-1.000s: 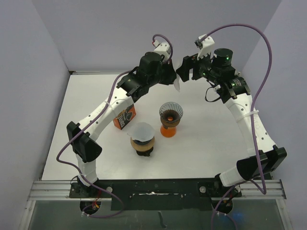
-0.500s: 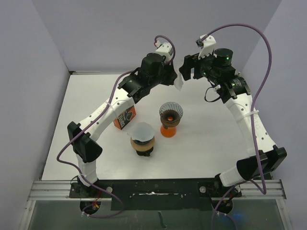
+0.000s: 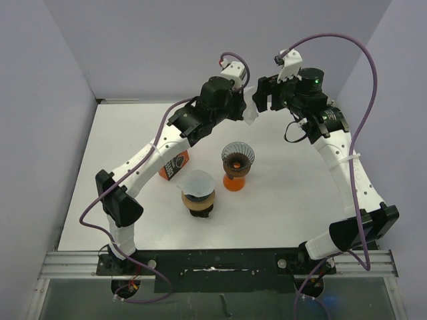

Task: Place the coffee filter in the dripper
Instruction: Place the coffee filter in the coffee dripper.

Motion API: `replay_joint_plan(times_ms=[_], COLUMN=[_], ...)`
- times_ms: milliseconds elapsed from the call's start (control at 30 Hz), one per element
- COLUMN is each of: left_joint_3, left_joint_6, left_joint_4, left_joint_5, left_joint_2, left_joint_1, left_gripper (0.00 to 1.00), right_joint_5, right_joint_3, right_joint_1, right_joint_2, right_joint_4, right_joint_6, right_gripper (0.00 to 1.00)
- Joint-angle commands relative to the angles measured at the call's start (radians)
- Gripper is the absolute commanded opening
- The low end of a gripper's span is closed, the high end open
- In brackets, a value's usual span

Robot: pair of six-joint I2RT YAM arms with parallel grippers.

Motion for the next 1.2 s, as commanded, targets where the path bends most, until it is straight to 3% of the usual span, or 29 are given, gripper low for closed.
replay_joint_plan(times_ms=[0,367,1167], left_joint_3=[0.052,0.063,0.067], left_joint_6=[0.034,0.052,0.086], left_joint_4=[0.038,0.032,0.033], left_joint_5=[-0.041,-0.076,-0.122], left_joint_2=[0.01,0.01,0.011], left_joint_1=[-0.015,-0.029,-0.058], left_gripper=[0.0,0.0,0.0], right_joint_5=[0.034,0.045,-0.263], right_joint_3=[-0.003,-0.038,-0.093], right_joint_1=[-0.011,-0.038,-0.088], right_joint_2=[-0.041,-0.058,-0.079], right_joint_4=[0.025,0.027,0.074], right_joint_6=[-0.001,-0.003,0.074], right_gripper=[0.76,0.75,0.72])
